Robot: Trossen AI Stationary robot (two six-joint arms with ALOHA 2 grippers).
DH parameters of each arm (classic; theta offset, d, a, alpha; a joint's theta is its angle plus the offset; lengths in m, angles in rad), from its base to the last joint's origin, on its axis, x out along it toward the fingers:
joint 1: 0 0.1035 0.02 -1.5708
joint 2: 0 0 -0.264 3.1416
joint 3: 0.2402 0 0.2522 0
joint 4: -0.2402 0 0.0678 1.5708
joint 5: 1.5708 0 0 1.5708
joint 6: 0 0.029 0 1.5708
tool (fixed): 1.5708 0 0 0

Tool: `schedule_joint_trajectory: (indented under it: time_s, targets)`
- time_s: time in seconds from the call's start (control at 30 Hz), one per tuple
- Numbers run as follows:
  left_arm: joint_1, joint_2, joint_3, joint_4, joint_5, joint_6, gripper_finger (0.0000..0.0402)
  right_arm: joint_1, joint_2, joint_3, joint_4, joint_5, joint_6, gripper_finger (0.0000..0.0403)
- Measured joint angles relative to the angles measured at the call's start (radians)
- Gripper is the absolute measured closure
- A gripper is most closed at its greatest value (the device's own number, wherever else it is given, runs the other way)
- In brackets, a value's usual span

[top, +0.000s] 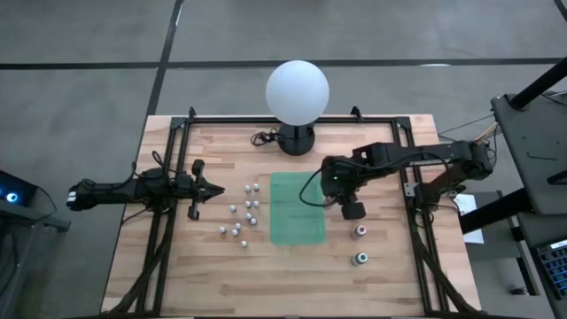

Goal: Pick & Place food coloring
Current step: Put the large orange food coloring bottle into the green bin

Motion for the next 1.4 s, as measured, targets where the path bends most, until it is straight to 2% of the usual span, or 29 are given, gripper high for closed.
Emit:
schedule_joint_trajectory:
  time_s: [0.33, 0.63, 1.4]
  targets:
    - [0.000, 0.000, 0.000, 0.000, 0.000, 0.000, 0.0401, -0.021, 0.114, 0.152, -0.026, 0.000, -0.031, 0.0289]
    - [0.000, 0.000, 0.000, 0.000, 0.000, 0.000, 0.0401, -0.074, 0.193, 0.229, -0.067, 0.000, -0.059, 0.0291]
    - [0.000, 0.000, 0.000, 0.000, 0.000, 0.000, 0.0401, -0.207, 0.336, 0.240, -0.017, 0.002, -0.086, 0.0289]
